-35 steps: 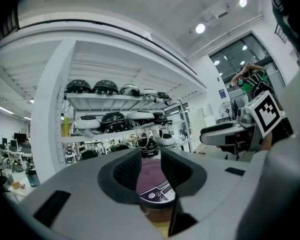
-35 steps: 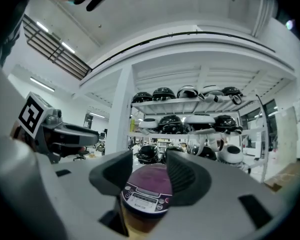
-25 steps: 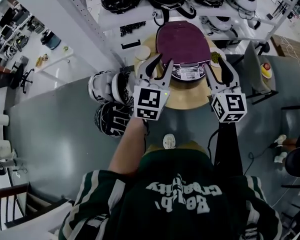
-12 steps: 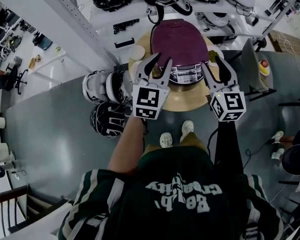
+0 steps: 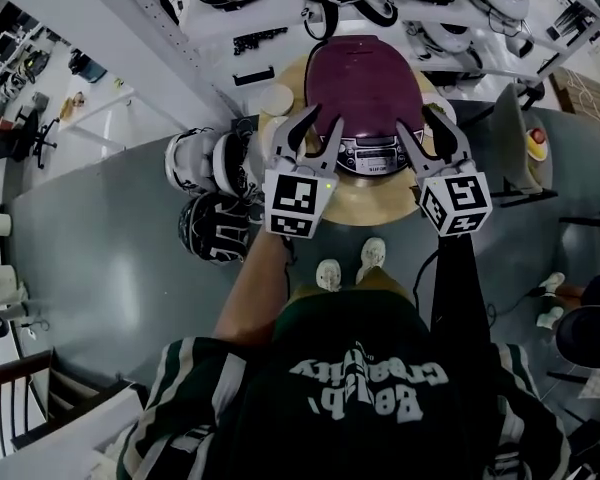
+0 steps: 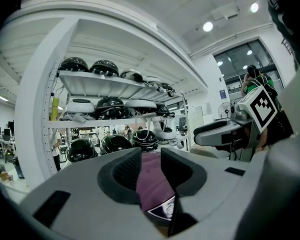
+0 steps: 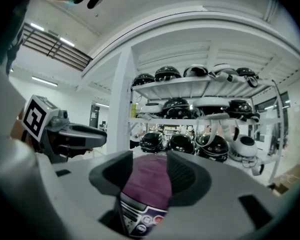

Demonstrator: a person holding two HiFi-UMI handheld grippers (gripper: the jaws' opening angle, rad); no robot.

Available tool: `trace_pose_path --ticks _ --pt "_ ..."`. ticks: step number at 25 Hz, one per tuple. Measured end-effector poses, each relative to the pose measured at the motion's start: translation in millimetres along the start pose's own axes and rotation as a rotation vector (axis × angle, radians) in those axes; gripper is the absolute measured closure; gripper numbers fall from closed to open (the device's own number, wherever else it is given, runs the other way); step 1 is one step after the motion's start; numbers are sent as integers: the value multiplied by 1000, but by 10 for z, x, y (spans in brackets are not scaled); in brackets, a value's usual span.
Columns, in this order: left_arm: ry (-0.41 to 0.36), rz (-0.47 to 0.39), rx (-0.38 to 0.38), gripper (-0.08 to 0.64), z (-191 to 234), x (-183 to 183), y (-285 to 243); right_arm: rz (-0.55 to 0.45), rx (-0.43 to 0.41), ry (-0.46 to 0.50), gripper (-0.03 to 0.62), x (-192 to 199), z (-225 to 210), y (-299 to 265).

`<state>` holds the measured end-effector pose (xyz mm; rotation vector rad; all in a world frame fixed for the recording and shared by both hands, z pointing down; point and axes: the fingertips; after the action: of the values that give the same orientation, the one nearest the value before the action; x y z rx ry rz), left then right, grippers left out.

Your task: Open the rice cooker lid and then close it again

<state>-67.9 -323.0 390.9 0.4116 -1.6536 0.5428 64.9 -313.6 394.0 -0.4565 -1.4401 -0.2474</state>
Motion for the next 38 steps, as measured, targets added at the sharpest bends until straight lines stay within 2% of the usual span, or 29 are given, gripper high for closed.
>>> trace_pose_path --ticks 7,21,28,32,38 --pt "4 25 2 452 2 122 -48 159 -112 1 368 367 217 -217" --pt "18 44 20 453 -36 214 -89 378 -246 -2 370 985 569 -290" --pt "33 44 14 453 -2 252 -49 430 -217 50 402 1117 583 -300" --pt "40 40 6 453 36 246 -17 422 -207 19 360 1108 615 -309" --pt "46 33 5 453 30 239 24 426 -204 36 342 1134 659 -296"
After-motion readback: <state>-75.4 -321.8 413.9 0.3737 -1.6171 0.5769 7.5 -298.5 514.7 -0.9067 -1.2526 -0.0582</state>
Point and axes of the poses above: the fingertips, and each gripper's own axes: y backward along the fingers, z to its left, x out of its underside
